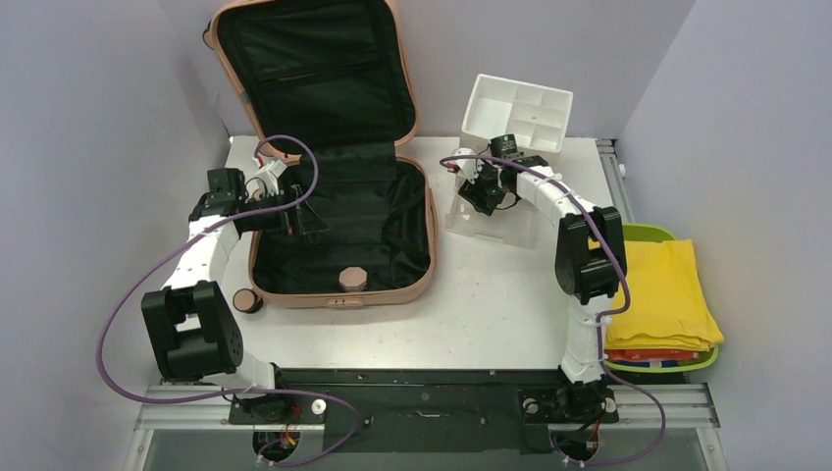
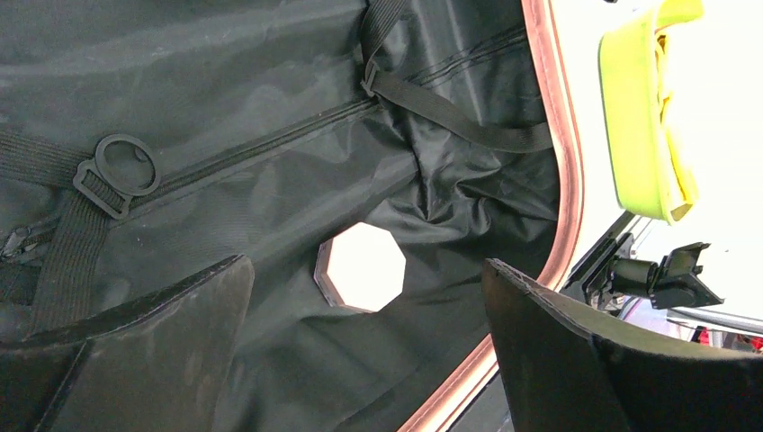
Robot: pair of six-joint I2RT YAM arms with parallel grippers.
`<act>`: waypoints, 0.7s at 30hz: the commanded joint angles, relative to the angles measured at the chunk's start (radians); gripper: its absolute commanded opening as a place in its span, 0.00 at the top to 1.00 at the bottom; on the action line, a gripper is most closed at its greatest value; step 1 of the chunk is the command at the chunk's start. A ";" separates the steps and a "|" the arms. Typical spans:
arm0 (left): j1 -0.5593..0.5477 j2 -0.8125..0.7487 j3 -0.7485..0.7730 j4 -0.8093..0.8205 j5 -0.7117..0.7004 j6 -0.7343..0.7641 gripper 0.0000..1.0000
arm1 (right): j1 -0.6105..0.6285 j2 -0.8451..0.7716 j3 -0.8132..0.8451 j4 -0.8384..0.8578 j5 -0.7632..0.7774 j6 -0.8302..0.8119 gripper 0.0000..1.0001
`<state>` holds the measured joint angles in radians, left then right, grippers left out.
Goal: Open, take out, and arrange the luggage
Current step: Place the personal item in the drawer.
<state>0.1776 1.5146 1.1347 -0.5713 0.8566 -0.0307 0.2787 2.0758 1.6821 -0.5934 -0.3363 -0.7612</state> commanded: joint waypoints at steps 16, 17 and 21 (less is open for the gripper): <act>-0.277 0.083 0.107 -0.192 -0.251 0.233 0.04 | 0.000 -0.055 0.053 0.008 0.033 0.020 0.16; -0.293 0.117 0.155 -0.217 -0.242 0.236 0.04 | -0.011 -0.067 0.070 -0.018 0.034 0.021 0.16; -0.341 0.209 0.293 -0.335 -0.235 0.314 0.04 | -0.048 -0.133 0.230 -0.326 0.035 0.003 0.15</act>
<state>-0.1329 1.6638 1.2819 -0.7906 0.6422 0.1795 0.2722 2.0842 1.7435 -0.6571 -0.3107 -0.7322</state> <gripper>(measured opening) 0.964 0.849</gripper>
